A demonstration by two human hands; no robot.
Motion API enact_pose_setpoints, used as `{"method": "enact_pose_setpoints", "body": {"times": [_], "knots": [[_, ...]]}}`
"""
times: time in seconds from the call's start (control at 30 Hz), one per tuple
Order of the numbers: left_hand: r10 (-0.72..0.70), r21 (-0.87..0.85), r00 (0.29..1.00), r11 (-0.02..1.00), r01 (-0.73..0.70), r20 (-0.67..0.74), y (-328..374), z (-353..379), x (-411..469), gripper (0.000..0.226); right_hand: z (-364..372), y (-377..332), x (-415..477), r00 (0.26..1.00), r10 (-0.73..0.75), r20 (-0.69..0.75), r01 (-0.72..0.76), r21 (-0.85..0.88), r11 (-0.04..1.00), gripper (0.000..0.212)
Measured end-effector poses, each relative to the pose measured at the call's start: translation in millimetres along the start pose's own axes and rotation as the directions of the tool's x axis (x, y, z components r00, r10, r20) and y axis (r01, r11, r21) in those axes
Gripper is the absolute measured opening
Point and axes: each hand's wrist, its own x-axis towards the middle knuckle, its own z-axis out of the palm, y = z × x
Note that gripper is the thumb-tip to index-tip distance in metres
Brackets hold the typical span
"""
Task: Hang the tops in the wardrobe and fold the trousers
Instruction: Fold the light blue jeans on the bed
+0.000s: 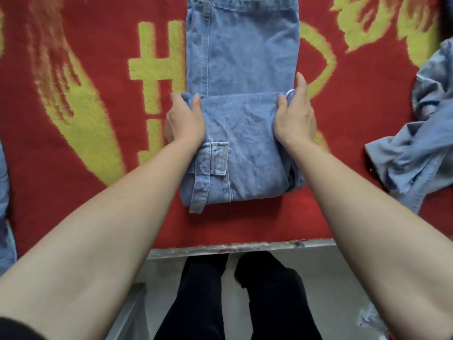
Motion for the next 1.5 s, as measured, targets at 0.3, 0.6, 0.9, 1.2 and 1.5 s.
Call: {"method": "enact_pose_setpoints", "body": {"times": [0.3, 0.6, 0.9, 1.2, 1.5], "knots": [[0.025, 0.313, 0.979, 0.949, 0.041, -0.204, -9, 54, 24, 0.052, 64, 31, 16, 0.972, 0.02, -0.234, -0.062, -0.176, 0.982, 0.049], [0.086, 0.221, 0.983, 0.974, -0.049, -0.164, -14, 50, 22, 0.039, 45, 38, 22, 0.998, -0.034, -0.06, 0.028, -0.096, 0.995, 0.051], [-0.012, 0.201, 0.996, 0.979, 0.031, -0.094, -15, 35, 7, 0.037, 23, 42, 12, 0.999, -0.023, 0.029, 0.028, -0.187, 0.982, 0.057], [0.023, -0.391, 0.983, 0.919, 0.051, 0.184, 96, 15, 145, 0.086, -15, -44, 159, 0.958, 0.07, 0.279, -0.215, 0.531, 0.82, 0.089], [0.162, -0.542, 0.981, 0.837, -0.077, 0.111, 106, -25, 121, 0.011, -52, -69, 139, 0.956, -0.162, 0.246, -0.035, 0.641, 0.767, 0.014]]}}
